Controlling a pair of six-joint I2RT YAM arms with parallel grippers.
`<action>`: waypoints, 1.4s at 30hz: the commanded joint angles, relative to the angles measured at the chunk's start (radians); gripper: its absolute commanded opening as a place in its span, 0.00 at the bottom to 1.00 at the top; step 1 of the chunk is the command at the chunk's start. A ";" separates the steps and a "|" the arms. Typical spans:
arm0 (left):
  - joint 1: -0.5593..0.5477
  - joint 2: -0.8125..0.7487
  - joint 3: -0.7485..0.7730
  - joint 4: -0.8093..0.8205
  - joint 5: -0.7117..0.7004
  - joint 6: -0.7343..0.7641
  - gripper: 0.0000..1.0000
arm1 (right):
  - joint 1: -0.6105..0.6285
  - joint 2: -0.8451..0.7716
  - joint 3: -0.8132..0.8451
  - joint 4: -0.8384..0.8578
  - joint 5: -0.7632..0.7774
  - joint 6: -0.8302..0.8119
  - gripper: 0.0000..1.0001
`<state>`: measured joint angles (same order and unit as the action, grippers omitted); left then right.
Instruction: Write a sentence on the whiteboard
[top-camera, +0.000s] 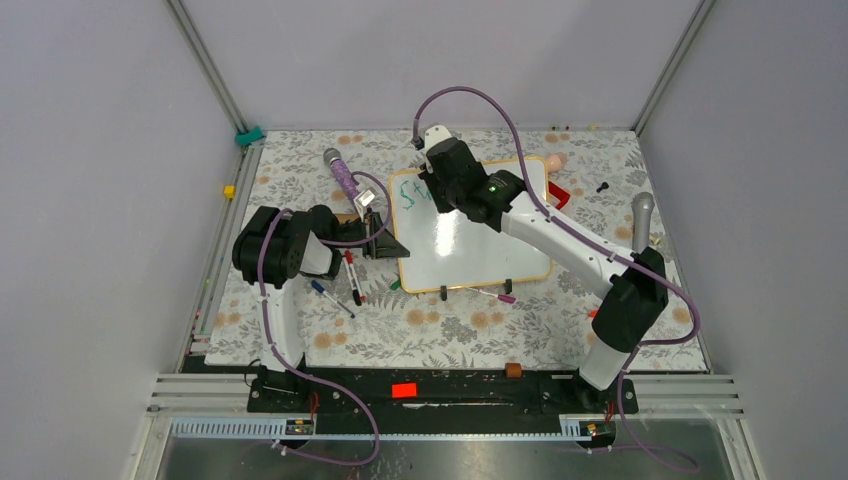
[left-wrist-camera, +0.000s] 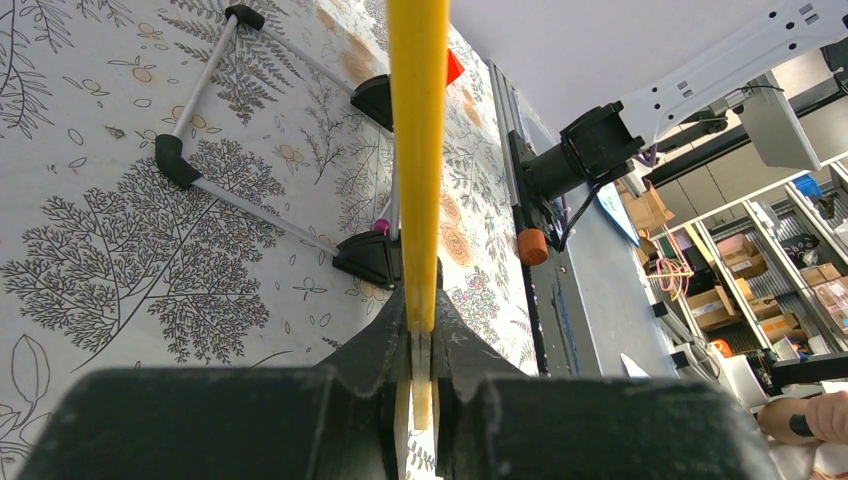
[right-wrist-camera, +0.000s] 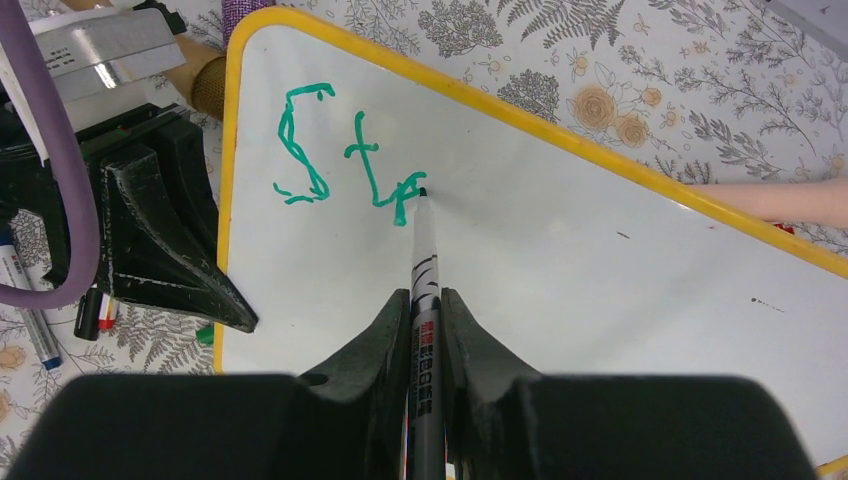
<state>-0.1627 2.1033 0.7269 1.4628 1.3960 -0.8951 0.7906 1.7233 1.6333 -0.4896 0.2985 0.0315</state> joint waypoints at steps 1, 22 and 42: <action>0.009 0.006 -0.006 0.017 0.031 0.008 0.00 | -0.020 -0.016 0.027 -0.008 0.038 -0.002 0.00; 0.016 -0.013 -0.036 0.017 -0.007 0.023 0.00 | -0.027 -0.253 -0.171 0.067 0.039 0.103 0.00; 0.019 -0.019 -0.039 0.016 0.003 0.039 0.00 | 0.190 -0.118 0.089 -0.417 0.691 0.523 0.00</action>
<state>-0.1501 2.0972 0.6838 1.4754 1.3621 -0.8646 0.9154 1.5555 1.6089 -0.7273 0.7143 0.4328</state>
